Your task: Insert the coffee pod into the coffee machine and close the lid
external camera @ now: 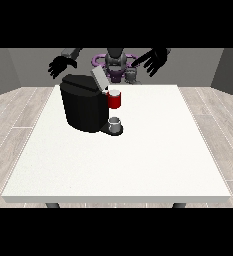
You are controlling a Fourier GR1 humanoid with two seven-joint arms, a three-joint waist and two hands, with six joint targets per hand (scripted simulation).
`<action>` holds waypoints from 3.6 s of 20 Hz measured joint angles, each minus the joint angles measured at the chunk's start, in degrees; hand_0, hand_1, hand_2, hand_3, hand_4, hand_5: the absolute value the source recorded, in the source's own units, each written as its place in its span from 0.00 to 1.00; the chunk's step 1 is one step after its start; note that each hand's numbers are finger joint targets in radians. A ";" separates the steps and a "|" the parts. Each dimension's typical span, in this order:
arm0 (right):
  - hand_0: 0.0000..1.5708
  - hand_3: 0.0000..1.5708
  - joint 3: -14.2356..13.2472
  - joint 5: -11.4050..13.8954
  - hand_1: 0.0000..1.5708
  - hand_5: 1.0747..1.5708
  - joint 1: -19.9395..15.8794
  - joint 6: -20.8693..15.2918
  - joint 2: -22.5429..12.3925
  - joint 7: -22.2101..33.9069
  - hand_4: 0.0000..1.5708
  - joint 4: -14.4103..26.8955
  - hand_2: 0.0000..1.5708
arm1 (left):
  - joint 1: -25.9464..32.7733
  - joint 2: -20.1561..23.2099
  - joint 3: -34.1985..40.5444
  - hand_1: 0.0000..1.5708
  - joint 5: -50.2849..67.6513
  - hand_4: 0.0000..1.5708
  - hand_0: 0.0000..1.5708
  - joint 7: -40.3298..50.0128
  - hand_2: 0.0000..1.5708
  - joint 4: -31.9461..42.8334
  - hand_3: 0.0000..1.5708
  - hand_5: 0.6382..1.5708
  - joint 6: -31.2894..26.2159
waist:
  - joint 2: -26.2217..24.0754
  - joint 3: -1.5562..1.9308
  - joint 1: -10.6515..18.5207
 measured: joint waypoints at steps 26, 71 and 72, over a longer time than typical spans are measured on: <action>0.00 0.00 3.46 1.75 0.00 1.00 -6.62 8.90 -6.33 7.29 0.00 -3.44 0.00 | 24.37 -14.52 3.71 0.00 20.23 0.13 0.00 0.97 0.00 -14.60 0.00 1.00 -4.83 | -9.46 0.07 15.78; 0.00 0.00 1.00 5.86 0.00 1.00 -31.19 10.05 -3.94 1.42 0.07 18.75 0.00 | 39.42 -9.60 -3.94 0.00 31.26 0.00 0.00 5.69 0.00 -40.64 0.00 1.00 0.67 | 5.40 0.04 13.97; 0.00 0.00 0.82 5.78 0.00 1.00 -31.31 10.53 -4.30 1.37 0.10 19.14 0.00 | 39.78 -9.65 -4.31 0.00 31.24 0.00 0.00 6.13 0.00 -41.12 0.00 1.00 0.61 | 5.22 0.05 14.26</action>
